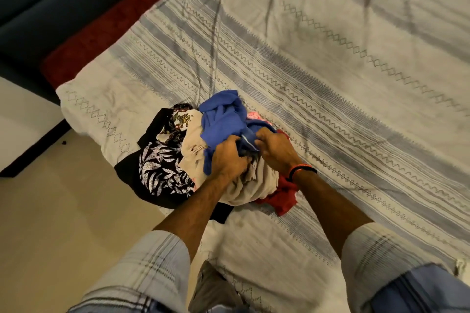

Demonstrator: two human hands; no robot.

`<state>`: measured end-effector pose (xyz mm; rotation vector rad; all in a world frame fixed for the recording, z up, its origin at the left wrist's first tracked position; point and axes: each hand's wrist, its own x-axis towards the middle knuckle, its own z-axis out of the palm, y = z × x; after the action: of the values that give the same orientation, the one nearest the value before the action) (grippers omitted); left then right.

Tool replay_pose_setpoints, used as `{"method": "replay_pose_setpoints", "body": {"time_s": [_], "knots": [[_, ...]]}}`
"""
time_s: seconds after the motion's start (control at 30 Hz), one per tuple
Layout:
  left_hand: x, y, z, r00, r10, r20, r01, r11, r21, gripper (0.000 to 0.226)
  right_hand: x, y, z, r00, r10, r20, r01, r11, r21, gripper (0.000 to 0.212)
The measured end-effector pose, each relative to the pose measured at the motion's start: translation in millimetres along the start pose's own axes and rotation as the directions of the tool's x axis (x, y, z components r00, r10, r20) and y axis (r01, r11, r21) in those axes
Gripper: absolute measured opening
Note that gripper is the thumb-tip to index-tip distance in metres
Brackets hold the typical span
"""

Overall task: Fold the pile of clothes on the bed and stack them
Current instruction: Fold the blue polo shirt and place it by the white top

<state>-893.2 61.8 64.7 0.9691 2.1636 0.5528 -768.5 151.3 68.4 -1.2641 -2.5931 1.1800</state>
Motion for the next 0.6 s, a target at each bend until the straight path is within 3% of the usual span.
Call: {"method": "replay_pose_setpoints", "body": {"time_s": [0.1, 0.2, 0.37, 0.5, 0.6], "knots": [[-7.7, 14.9, -17.8, 0.990, 0.049, -0.134, -0.036, 0.995, 0.096, 0.026, -11.4, -12.1, -14.7, 0.991, -0.038, -0.128, 0.058, 0.987, 0.153, 0.002], [-20.5, 33.6, -39.0, 0.965, 0.119, -0.232, -0.087, 0.986, 0.143, 0.024, -25.6, -30.8, -33.1, 0.971, -0.035, -0.237, 0.100, 0.958, 0.269, 0.007], [-50.2, 69.0, -79.0, 0.920, 0.218, -0.325, -0.237, 0.971, -0.020, 0.019, -45.0, -64.4, -64.0, 0.926, -0.048, -0.373, 0.197, 0.907, 0.371, 0.006], [-84.8, 102.5, -112.5, 0.854, 0.303, -0.424, -0.375, 0.922, -0.096, 0.010, -71.5, -91.6, -95.6, 0.935, -0.113, -0.337, 0.233, 0.911, 0.340, 0.041], [-108.7, 130.8, -137.2, 0.775, 0.411, -0.479, -0.485, 0.874, -0.035, 0.010, -83.4, -103.0, -112.4, 0.925, -0.158, -0.346, 0.250, 0.938, 0.239, 0.038]]}}
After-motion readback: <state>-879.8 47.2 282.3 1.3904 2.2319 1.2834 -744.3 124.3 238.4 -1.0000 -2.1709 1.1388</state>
